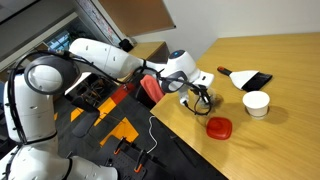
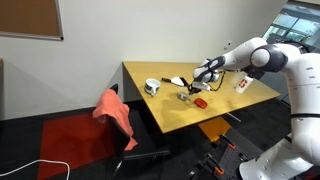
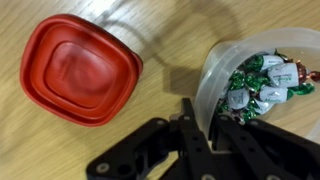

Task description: Pour the contents from the clear bowl into the white bowl

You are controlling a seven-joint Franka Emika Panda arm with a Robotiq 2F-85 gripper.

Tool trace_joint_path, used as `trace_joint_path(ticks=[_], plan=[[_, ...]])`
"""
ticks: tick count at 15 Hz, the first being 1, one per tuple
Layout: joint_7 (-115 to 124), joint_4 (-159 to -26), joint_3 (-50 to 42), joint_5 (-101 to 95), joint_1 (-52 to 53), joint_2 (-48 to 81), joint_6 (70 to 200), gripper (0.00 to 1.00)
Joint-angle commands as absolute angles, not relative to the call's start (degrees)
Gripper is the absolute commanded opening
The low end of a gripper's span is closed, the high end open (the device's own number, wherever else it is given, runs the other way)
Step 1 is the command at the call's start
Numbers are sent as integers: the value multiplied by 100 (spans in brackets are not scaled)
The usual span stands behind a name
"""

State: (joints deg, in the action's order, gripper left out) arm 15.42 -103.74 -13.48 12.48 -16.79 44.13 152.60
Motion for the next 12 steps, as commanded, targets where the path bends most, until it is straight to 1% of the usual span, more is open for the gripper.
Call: trace_joint_path(ticks=[1, 12], plan=[[1656, -10453, -1489, 1184, -1591, 4146, 15051, 3], [1621, -10548, -2108, 562, -1586, 3147, 14659, 3]])
